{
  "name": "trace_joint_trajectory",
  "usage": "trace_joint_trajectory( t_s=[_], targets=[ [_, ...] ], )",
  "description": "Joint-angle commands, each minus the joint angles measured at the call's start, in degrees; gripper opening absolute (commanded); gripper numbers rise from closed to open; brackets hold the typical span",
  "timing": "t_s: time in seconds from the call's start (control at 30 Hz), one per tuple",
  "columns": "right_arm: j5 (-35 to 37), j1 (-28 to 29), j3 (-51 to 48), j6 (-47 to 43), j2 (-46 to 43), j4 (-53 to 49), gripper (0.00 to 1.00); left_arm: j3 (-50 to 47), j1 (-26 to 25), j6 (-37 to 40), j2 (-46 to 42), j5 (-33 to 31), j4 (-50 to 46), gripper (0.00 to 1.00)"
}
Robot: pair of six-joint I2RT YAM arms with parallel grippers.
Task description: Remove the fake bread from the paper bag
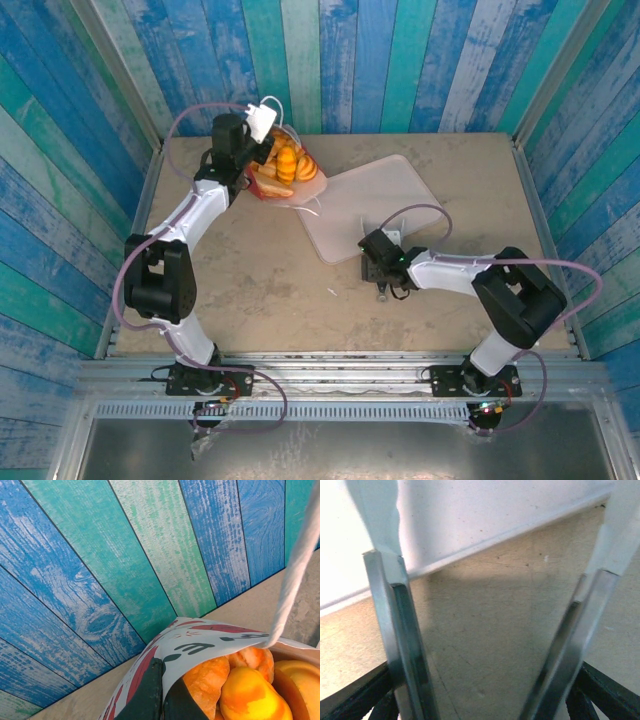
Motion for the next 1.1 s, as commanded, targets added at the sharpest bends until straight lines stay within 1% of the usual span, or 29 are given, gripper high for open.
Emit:
trace_joint_trajectory(
  t_s=[0.0,0.07,0.2,0.37,0.5,0.57,0.7,0.73,0.93,1.07],
  targets=[
    [-2.98,0.19,-5.73,3.77,2.01,-10.08,0.82,0.71,0.02,-0.42,-6.74,0.37,2.39,0.0],
    [-2.67,0.48,-5.68,4.67,2.33,-10.26,0.81,0.83,0.04,-0.57,-6.59,0.45,2.48,0.0],
    [-1.87,0.48,-5.43,6.35,3.91,-9.81,0.76,0.79,0.04,-0.62,-6.55,0.63,2.23,0.0],
    [-1.73,0.51,-5.43,6.98,4.84,-9.03,0.64,0.74,0.04,-0.57,-6.8,0.46,2.13,0.0],
    [-1.8,0.55,-6.73,7.98,3.89,-8.88,0.59,0.61,0.03,-0.59,-6.81,0.44,2.12,0.0],
    [-1.82,0.6,-7.3,8.17,3.15,-8.74,0.53,0.54,0.02,-0.66,-6.89,0.46,2.13,0.0],
    [-1.5,0.6,-6.32,7.75,1.14,-10.24,0.3,0.19,0.01,-0.92,-7.07,0.46,2.13,0.0],
    [-1.32,0.61,-5.83,7.15,0.38,-10.71,0.28,0.16,0.04,-0.96,-7.08,0.46,2.13,0.0],
    [1.42,0.41,0.27,2.0,-7.83,-14.99,0.26,0.05,0.03,-1.24,-7.33,-0.32,2.0,0.0],
    [0.34,-1.01,4.67,-2.43,-13.61,-14.84,0.26,-0.19,-0.03,-2.03,-7.27,-0.07,2.13,0.0]
  ],
)
